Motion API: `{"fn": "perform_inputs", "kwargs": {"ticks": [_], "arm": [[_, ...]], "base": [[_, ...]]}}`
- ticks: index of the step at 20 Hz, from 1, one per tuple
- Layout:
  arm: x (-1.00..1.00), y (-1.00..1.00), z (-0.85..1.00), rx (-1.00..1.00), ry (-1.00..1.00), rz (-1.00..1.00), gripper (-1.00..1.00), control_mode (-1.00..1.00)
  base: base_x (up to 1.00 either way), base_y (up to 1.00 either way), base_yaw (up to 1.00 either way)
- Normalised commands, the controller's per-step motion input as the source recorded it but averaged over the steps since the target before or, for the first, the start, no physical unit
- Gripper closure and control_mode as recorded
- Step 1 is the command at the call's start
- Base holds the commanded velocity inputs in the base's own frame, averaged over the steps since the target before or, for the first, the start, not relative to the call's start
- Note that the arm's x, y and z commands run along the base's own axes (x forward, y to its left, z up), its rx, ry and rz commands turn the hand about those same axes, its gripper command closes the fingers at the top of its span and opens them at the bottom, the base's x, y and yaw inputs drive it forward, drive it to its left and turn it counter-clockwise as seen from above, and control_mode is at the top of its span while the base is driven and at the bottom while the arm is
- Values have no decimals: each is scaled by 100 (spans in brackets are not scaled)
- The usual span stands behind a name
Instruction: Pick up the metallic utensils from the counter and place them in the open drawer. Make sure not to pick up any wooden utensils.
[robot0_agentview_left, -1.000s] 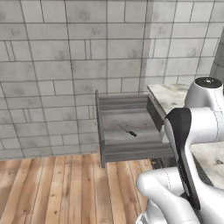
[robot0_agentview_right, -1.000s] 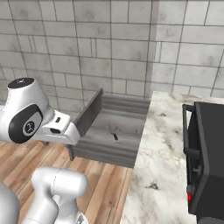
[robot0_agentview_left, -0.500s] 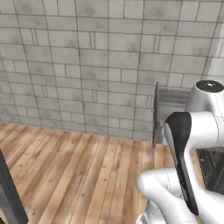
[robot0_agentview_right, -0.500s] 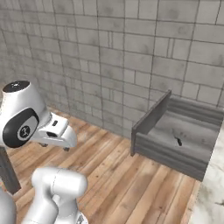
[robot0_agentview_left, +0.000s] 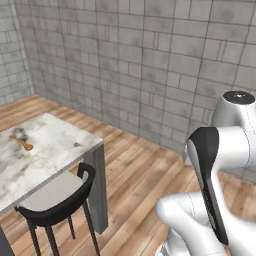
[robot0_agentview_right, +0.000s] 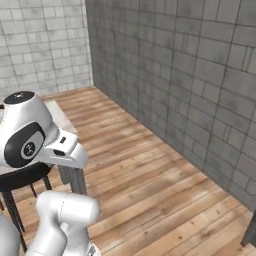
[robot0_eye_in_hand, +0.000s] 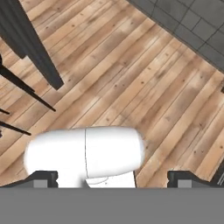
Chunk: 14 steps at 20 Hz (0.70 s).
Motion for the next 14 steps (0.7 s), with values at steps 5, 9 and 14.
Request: {"fn": "perform_inputs", "kwargs": {"ticks": [5, 9, 14], "arm": [[0, 0, 0, 0, 0, 0, -100, 100], [0, 0, 0, 0, 0, 0, -100, 100], [0, 0, 0, 0, 0, 0, -100, 100]], "base": [[100, 1, 10], [100, -22, 0], [100, -63, 11]]}}
